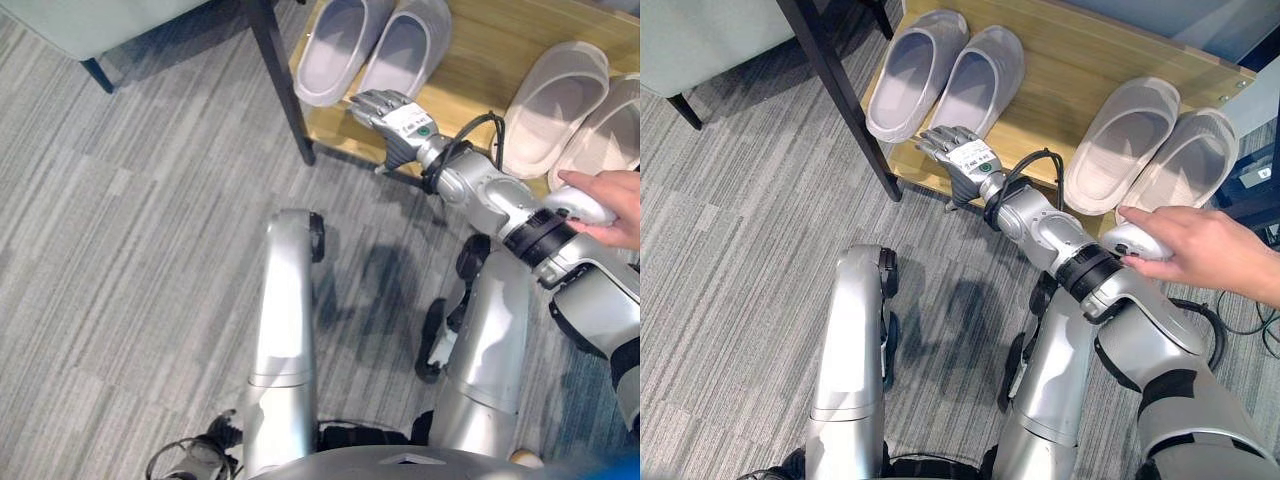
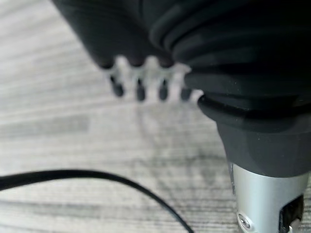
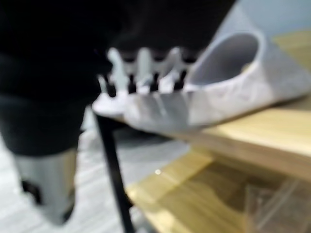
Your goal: Arrange the slippers neatly on the shoe rack.
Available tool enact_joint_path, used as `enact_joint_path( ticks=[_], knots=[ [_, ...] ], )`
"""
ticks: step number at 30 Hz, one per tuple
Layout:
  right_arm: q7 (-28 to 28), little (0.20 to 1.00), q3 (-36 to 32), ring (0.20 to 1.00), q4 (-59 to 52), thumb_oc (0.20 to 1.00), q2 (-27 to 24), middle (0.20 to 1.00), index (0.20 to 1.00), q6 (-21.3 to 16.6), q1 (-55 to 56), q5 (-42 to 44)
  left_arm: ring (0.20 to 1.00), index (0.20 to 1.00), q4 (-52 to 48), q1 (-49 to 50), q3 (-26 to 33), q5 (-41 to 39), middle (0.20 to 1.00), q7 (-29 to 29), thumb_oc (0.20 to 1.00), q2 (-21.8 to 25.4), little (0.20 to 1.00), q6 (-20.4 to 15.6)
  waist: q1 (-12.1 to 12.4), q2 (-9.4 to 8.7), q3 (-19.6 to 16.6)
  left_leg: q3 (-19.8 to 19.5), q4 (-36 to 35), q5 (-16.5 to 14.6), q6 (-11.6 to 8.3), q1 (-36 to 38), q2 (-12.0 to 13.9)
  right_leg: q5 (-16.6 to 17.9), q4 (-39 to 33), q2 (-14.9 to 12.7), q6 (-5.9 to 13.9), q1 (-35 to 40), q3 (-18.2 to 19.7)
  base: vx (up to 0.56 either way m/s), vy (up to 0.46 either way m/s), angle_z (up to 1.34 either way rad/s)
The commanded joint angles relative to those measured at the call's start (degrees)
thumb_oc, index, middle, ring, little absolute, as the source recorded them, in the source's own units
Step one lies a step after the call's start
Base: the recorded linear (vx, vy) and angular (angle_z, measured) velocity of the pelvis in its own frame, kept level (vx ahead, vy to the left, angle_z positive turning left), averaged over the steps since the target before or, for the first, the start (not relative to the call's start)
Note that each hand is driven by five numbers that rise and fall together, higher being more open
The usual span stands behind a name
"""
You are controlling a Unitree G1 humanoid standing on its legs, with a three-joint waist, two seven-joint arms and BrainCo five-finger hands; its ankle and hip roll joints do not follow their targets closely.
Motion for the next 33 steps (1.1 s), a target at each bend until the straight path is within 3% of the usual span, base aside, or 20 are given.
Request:
enact_joint_path(
  ticks=[1, 17, 23, 26, 29, 33],
  knots=[
    [-0.5, 1.0, -0.7, 1.0, -0.6, 1.0, -4.4, 1.0, 1.0, 5.2, -2.0, -0.7, 1.0, 1.0, 1.4, 1.9, -5.0, -1.0, 1.0, 1.5, 1.0, -1.1, 1.0, 1.0, 3.2, 2.21, -1.2, 1.7, 1.0, -2.2, 3.46, 1.9, -1.9, 12.7, -2.7, 2.4, -6.42, 3.0, 4.7, 0.0, 0.0, 0.0],
    [-7.3, 1.0, -10.0, 1.0, -11.7, 1.0, -7.2, 1.0, 1.0, 5.4, 2.1, 0.5, 1.0, 1.0, 1.2, 1.9, -4.2, -1.2, 1.0, 1.4, 1.0, -2.0, 1.0, 0.8, 2.5, 1.7, -1.2, 1.6, 1.2, -1.8, 3.36, 1.9, -2.1, 12.6, -2.4, 2.6, -6.51, 3.3, 4.4, 0.0, -0.002, 0.0],
    [-10.5, 1.0, -16.9, 1.0, -28.8, 1.0, -11.3, 1.0, 1.0, 1.3, 9.5, -0.7, 1.0, 1.0, 0.7, 2.6, -2.4, 0.5, 1.0, 1.8, 1.0, -2.3, 1.0, 0.6, 1.4, 1.19, -1.2, 1.8, 0.7, -1.5, 3.2, 1.9, -2.1, 12.5, -2.3, 3.0, -6.57, 3.2, 4.4, 0.0, -0.011, 0.0],
    [-10.5, 1.0, -20.9, 1.0, -36.6, 1.0, -12.6, 1.0, 1.0, 0.1, 15.1, -1.0, 1.0, 1.0, 0.6, 2.7, -1.8, 0.8, 1.0, 1.8, 1.0, -2.5, 1.0, 0.6, 1.0, 0.77, -1.2, 1.9, 0.6, -1.5, 3.29, 1.9, -2.0, 12.4, -2.0, 3.1, -6.61, 3.1, 4.6, 0.0, -0.007, -0.01],
    [-9.5, 1.0, -26.7, 1.0, -49.0, 1.0, -15.3, 1.0, 1.0, -3.7, 25.5, 0.2, 1.0, 1.0, 0.5, 3.8, -0.2, 2.0, 1.0, 1.4, 1.0, -2.8, 1.0, 0.1, -0.3, 0.04, -1.2, 2.1, 0.3, -1.4, 3.19, 1.9, -1.9, 12.3, -1.9, 3.3, -6.67, 3.0, 4.8, -0.03, -0.044, -0.01],
    [-8.5, 1.0, -30.7, 1.0, -54.9, 1.0, -17.1, 1.0, 1.0, -5.9, 33.2, 1.8, 1.0, 1.0, 0.7, 4.0, 0.5, 2.6, 1.0, 1.2, 1.0, -2.7, 1.0, -0.2, -0.7, -0.17, -1.2, 1.8, -0.2, -0.7, 3.02, 1.9, -2.2, 12.5, -2.0, 3.1, -6.47, 3.4, 4.7, -0.02, -0.044, -0.01]
  ],
)
